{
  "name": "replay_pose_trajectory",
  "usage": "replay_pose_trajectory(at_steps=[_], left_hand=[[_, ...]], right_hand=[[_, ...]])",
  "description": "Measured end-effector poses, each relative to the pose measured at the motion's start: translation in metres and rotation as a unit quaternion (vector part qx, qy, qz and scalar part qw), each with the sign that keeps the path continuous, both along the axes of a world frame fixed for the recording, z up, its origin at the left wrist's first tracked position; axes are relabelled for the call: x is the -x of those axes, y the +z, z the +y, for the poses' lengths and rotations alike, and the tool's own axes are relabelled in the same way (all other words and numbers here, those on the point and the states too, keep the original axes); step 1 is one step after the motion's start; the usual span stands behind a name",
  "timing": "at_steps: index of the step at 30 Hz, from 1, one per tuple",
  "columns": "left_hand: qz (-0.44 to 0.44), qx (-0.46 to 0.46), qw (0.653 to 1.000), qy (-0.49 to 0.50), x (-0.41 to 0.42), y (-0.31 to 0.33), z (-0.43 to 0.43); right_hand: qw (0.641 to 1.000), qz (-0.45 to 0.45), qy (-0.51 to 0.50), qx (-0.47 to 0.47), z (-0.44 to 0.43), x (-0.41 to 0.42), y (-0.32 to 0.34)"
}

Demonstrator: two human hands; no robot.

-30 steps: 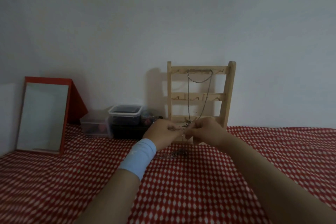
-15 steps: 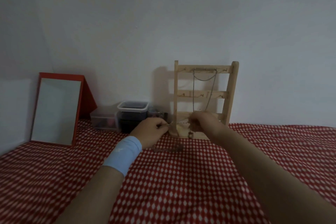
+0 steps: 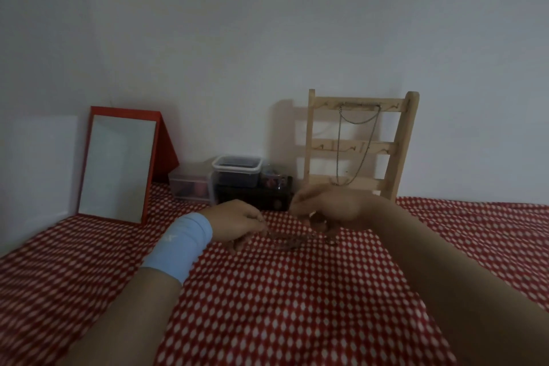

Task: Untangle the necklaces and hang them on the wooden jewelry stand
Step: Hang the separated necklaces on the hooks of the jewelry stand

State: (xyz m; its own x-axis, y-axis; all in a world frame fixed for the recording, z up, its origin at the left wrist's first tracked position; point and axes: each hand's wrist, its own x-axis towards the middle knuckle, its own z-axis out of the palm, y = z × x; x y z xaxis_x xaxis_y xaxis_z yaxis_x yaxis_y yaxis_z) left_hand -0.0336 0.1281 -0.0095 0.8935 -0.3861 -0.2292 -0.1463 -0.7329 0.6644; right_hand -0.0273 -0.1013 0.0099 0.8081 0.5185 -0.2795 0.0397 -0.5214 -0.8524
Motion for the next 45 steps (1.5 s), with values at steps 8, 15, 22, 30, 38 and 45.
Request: replay_pose_trajectory(at_steps=[8, 15, 22, 30, 38, 45], left_hand=[[-0.055, -0.105, 0.992, -0.043, 0.002, -0.003, 0.009], [-0.129, -0.135, 0.982, -0.036, -0.028, -0.028, -0.031], [-0.177, -0.100, 0.979, 0.024, -0.046, -0.044, -0.039], [-0.026, 0.320, 0.945, 0.064, -0.049, -0.014, -0.059], [-0.113, 0.236, 0.965, 0.031, -0.047, 0.024, -0.073], [-0.150, 0.089, 0.985, -0.010, -0.051, 0.035, -0.086]], right_hand=[[0.991, -0.053, 0.012, 0.126, 0.001, 0.001, -0.009], [0.930, -0.245, -0.066, 0.267, 0.016, -0.018, -0.043], [0.926, -0.258, -0.092, 0.261, 0.015, -0.029, -0.058], [0.976, -0.129, -0.161, -0.062, -0.006, -0.021, -0.035], [0.964, -0.023, -0.122, -0.234, -0.043, -0.015, -0.013], [0.981, -0.106, -0.141, -0.081, -0.083, -0.017, -0.019]])
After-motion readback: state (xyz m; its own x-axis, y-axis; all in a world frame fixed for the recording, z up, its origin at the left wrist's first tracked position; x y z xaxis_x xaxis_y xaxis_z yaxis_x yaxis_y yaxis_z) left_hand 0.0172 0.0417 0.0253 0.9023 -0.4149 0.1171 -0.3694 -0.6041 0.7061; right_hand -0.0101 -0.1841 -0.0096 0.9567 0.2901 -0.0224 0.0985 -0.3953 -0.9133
